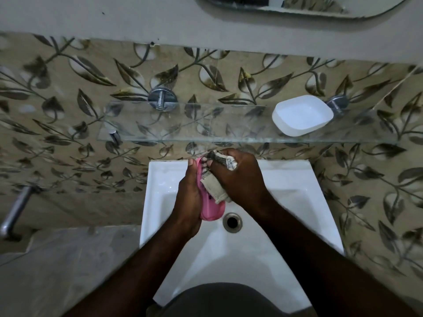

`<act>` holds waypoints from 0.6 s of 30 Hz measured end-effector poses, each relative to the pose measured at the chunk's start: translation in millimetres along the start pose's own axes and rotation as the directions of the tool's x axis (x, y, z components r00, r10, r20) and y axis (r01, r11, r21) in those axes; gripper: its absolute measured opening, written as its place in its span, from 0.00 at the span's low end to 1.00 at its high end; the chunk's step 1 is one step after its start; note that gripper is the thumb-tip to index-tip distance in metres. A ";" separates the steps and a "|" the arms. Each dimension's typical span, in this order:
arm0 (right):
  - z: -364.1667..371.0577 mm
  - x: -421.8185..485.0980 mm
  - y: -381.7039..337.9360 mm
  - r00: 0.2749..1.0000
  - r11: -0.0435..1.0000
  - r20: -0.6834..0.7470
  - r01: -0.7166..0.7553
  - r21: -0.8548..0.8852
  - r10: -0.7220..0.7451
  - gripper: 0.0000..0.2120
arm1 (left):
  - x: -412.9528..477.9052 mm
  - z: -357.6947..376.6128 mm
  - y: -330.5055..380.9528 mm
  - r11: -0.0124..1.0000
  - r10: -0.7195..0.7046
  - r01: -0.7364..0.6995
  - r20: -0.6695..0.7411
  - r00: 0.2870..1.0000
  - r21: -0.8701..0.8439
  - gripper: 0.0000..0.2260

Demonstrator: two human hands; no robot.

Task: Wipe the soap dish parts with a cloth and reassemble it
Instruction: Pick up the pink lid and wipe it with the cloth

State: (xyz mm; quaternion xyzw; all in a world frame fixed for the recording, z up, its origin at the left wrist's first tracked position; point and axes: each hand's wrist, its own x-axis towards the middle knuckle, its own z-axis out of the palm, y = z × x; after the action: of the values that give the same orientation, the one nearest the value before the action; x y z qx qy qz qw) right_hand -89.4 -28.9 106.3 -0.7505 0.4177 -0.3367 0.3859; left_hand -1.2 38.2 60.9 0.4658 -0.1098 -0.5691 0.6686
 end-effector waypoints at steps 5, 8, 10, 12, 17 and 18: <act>-7.6 -1.8 29.0 0.997 0.967 0.057 0.068 -0.247 -0.055 0.03 | 0.3 -6.2 7.4 0.980 0.100 -0.089 -0.055 0.993 0.180 0.25; -8.8 -11.5 32.0 0.974 0.940 0.228 0.084 -0.330 -0.007 0.07 | 0.3 -8.4 9.8 0.974 0.123 -0.108 -0.066 0.990 0.198 0.27; -5.8 -21.7 30.1 0.937 0.932 0.347 0.087 -0.351 0.043 0.09 | 2.2 -10.2 13.1 0.971 0.165 -0.150 -0.065 0.984 0.186 0.27; -6.7 -31.2 26.8 0.900 0.939 0.424 0.054 -0.341 0.102 0.11 | 3.0 -8.4 15.4 0.964 0.193 -0.179 -0.055 0.980 0.196 0.27; -9.8 -47.7 1.3 0.864 0.991 0.485 -0.123 -0.058 0.136 0.10 | 2.1 -6.8 8.6 0.979 0.164 -0.152 -0.082 0.983 0.132 0.34; -9.0 -49.4 -2.8 0.869 0.986 0.474 -0.166 0.014 0.140 0.08 | 2.0 -7.0 7.3 0.982 0.155 -0.143 -0.091 0.984 0.123 0.34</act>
State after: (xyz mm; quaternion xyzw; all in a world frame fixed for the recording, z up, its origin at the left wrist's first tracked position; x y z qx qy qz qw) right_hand -116.8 13.2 103.9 -0.7636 0.3604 -0.1238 0.5213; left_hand 9.0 39.4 61.8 0.5222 -0.1436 -0.4860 0.6859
